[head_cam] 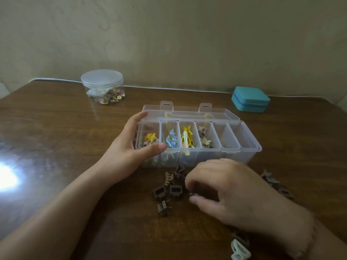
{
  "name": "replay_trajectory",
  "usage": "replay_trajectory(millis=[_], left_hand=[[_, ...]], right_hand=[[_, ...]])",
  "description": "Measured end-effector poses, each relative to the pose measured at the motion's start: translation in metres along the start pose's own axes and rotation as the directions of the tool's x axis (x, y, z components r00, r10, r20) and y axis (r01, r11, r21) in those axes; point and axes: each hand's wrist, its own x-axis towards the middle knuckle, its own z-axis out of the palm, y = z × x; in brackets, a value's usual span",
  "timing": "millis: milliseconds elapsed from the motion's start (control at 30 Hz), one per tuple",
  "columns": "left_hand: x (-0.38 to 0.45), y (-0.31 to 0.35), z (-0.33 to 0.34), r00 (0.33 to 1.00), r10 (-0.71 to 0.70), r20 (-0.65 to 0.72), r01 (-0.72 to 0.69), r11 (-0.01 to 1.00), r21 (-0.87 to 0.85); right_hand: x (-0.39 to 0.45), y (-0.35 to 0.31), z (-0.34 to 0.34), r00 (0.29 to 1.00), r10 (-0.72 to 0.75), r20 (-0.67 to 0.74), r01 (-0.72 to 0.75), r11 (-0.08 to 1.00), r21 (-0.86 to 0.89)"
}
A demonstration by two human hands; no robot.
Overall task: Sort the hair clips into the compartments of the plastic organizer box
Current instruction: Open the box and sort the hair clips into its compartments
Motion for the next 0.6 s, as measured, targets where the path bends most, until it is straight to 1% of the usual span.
replay_trajectory(millis=[33,67,100,133,167,200,233,267,333,367,400,500,533,567,600], left_hand=[[0.0,0.0,0.0,1.0,-0.001,0.004,0.001,1.0,-0.002],[0.0,0.0,0.0,1.0,-0.002,0.008,0.002,1.0,-0.006],[0.0,0.0,-0.001,1.0,-0.002,0.012,0.002,1.0,-0.011],[0.0,-0.001,-0.001,1.0,-0.003,0.014,0.003,1.0,-0.014],[0.0,-0.001,-0.001,1.0,-0.003,0.014,0.003,1.0,-0.016],[0.001,-0.001,-0.001,1.0,-0.002,0.014,0.002,1.0,-0.017],[0.001,-0.001,-0.001,1.0,-0.003,0.012,0.003,1.0,-0.017],[0.001,0.0,0.0,1.0,-0.003,0.01,0.003,1.0,-0.015],[0.0,0.0,0.0,1.0,0.001,0.007,-0.001,1.0,-0.014],[0.0,0.0,0.0,1.0,0.004,0.006,-0.004,1.0,-0.016],[0.0,-0.001,0.0,1.0,0.006,0.005,-0.006,1.0,-0.019],[0.0,-0.001,-0.001,1.0,0.007,0.005,-0.007,1.0,-0.019],[0.0,-0.001,-0.001,1.0,0.009,0.005,-0.009,1.0,-0.019],[0.0,-0.002,-0.001,1.0,0.012,0.006,-0.011,1.0,-0.019],[0.0,-0.001,-0.001,1.0,0.014,0.007,-0.014,1.0,-0.02]], right_hand=[[-0.002,0.003,-0.007,0.999,0.037,0.022,-0.038,0.996,0.079],[-0.004,0.008,-0.014,0.997,0.082,0.011,-0.083,0.982,0.171],[-0.005,0.014,-0.02,0.989,0.135,-0.067,-0.114,0.961,0.251],[-0.006,0.02,-0.025,0.961,0.198,-0.193,-0.133,0.942,0.307],[-0.005,0.027,-0.029,0.908,0.257,-0.331,-0.146,0.934,0.325],[-0.004,0.033,-0.031,0.845,0.31,-0.435,-0.179,0.932,0.316],[-0.001,0.039,-0.031,0.799,0.359,-0.482,-0.235,0.925,0.299],[0.001,0.045,-0.03,0.785,0.402,-0.472,-0.306,0.913,0.269],[0.002,0.054,-0.025,0.827,0.444,-0.345,-0.403,0.896,0.186],[0.002,0.056,-0.024,0.844,0.435,-0.314,-0.403,0.9,0.164],[0.002,0.057,-0.023,0.847,0.416,-0.331,-0.386,0.909,0.155],[-0.001,0.045,-0.03,0.809,0.315,-0.497,-0.291,0.948,0.128],[-0.002,0.039,-0.032,0.82,0.26,-0.51,-0.226,0.966,0.129],[-0.003,0.031,-0.031,0.855,0.196,-0.48,-0.15,0.98,0.133],[-0.003,0.022,-0.029,0.904,0.133,-0.407,-0.08,0.986,0.146]])
